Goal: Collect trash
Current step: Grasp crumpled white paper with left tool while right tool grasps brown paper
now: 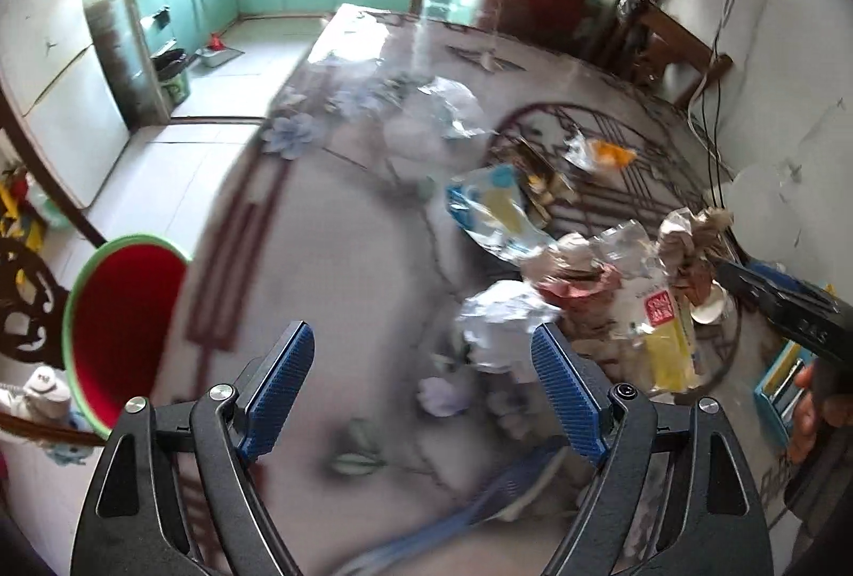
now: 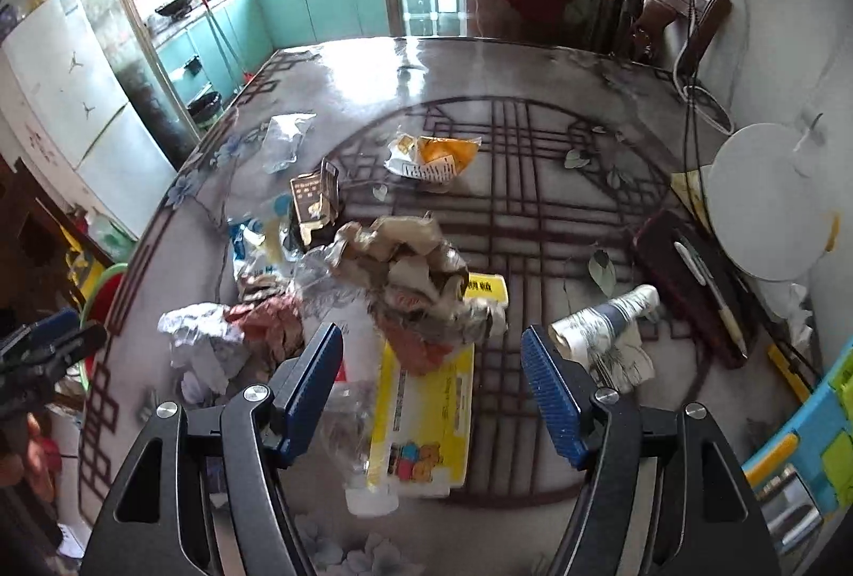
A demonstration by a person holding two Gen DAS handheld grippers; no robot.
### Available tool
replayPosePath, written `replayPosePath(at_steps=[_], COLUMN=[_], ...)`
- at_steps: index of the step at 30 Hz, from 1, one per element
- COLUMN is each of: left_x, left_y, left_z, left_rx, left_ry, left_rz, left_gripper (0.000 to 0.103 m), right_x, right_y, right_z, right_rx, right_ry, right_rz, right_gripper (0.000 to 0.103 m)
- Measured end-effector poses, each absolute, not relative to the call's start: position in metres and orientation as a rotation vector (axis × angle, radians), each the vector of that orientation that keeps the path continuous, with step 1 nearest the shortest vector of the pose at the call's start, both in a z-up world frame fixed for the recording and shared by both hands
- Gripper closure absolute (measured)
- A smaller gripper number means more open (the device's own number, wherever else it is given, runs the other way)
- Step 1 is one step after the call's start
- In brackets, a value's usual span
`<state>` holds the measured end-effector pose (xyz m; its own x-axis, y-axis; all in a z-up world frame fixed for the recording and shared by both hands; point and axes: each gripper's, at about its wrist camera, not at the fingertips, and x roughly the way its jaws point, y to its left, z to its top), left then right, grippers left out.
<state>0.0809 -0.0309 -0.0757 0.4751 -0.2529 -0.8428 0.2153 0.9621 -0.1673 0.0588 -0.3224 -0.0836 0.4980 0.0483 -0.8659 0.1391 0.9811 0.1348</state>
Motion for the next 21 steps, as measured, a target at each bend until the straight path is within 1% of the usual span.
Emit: replayPosePath(at_steps=[3, 4, 5, 6, 8, 11, 16, 17, 19, 21], left_x=[0.081, 0.082, 0.084, 0.082, 0.084, 0.088, 0.098, 0.099, 0.102, 0.104], left_y=[-0.043, -0.047, -0.052, -0.056, -0.062, -0.067, -0.079, -0.081, -0.085, -0.087], left_z=[-0.082, -0.084, -0.086, -0.088, -0.093, -0.100, -0.113, -0.116, -0.120, -0.127], left_rx=[-0.023, -0.018, -0.013, -0.009, -0.007, -0.006, -0.024, -0.029, -0.025, -0.034], left_ry=[1.061, 1.069, 1.078, 1.083, 1.100, 1.118, 1.160, 1.163, 1.174, 1.202], left_rz=[-0.304, -0.310, -0.314, -0.315, -0.316, -0.313, -0.317, -0.320, -0.318, -0.326], left_gripper=[0.019, 0.019, 0.019, 0.019, 0.019, 0.019, 0.020, 0.021, 0.034, 0.061], right_x=[0.071, 0.075, 0.077, 0.078, 0.077, 0.072, 0.062, 0.059, 0.056, 0.054], right_y=[-0.324, -0.325, -0.325, -0.326, -0.329, -0.330, -0.328, -0.328, -0.326, -0.324], right_z=[-0.098, -0.104, -0.109, -0.111, -0.112, -0.105, -0.084, -0.080, -0.074, -0.068], right_rx=[0.200, 0.207, 0.218, 0.226, 0.247, 0.264, 0.250, 0.246, 0.236, 0.227], right_ry=[1.073, 1.088, 1.095, 1.096, 1.080, 1.040, 0.979, 0.971, 0.954, 0.947], right_rz=[-0.045, -0.034, -0.022, -0.019, -0.014, -0.004, -0.018, -0.021, -0.028, -0.033], right_gripper=[0.035, 0.040, 0.056, 0.060, 0.065, 0.068, 0.068, 0.068, 0.068, 0.068])
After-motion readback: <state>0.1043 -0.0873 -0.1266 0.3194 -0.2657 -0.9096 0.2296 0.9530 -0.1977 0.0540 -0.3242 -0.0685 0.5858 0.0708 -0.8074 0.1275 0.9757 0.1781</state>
